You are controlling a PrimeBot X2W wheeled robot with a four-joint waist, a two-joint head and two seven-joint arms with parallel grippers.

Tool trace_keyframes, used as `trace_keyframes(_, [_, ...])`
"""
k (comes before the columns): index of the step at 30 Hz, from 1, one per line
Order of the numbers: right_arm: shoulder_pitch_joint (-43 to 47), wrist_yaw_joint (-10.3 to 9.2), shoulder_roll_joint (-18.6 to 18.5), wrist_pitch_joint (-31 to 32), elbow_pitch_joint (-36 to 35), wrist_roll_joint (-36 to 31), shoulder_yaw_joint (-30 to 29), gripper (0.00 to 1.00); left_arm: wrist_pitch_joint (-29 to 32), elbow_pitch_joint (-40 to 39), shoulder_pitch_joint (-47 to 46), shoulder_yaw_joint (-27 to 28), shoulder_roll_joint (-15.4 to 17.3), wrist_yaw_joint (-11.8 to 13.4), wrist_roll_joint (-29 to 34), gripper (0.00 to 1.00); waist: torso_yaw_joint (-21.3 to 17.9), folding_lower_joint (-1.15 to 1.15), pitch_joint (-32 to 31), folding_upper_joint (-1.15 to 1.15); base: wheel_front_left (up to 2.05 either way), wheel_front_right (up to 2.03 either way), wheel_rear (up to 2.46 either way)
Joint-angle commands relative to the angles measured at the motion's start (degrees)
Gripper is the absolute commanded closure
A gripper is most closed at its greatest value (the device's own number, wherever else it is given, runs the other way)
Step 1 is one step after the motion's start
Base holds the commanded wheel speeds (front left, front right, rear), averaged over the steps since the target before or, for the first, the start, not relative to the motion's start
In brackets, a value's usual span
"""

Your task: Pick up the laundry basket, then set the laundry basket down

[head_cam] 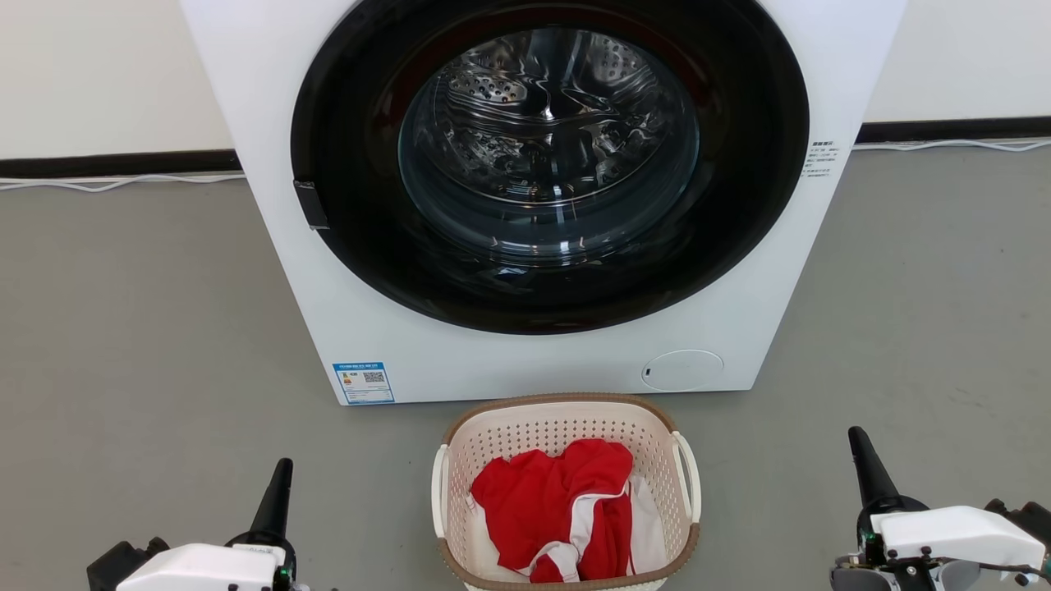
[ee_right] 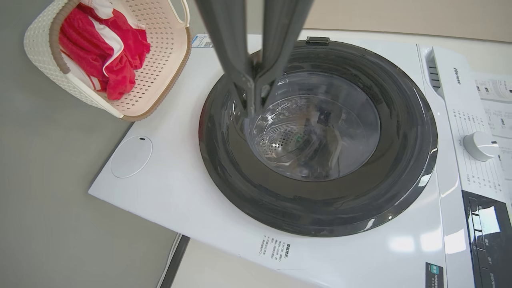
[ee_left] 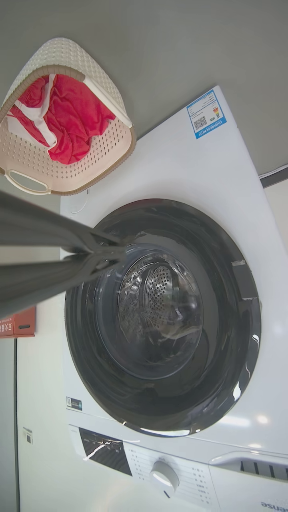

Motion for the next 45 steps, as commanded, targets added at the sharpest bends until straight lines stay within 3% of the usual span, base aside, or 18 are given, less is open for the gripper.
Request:
trace_keyframes(1, [-2.33, 0.33, -0.32, 0.83, -2.15, 2.56, 0.92, 1.00, 0.50, -2.05, -3.37, 1.50, 0.72, -0.68, -2.08, 1.00, 0.04, 0.00, 0.02, 0.00, 0.00, 0.00, 0.00])
trace_keyframes(27, [-2.54, 0.41, -0.37, 4.88, -5.22, 20.76, 0.26, 1.00, 4.64, -5.15, -4.37, 1.97, 0.93, -1.85, -16.31, 1.00, 0.48, 0.00, 0.34, 0.00, 0.00, 0.00, 0.00])
trace_keyframes(45, [-2.54, 0.41, -0.37, 4.88, -5.22, 20.76, 0.26, 1.00, 4.63, -5.16, -4.37, 1.97, 0.93, -1.85, -16.31, 1.00, 0.48, 0.00, 0.34, 0.00, 0.00, 0.00, 0.00])
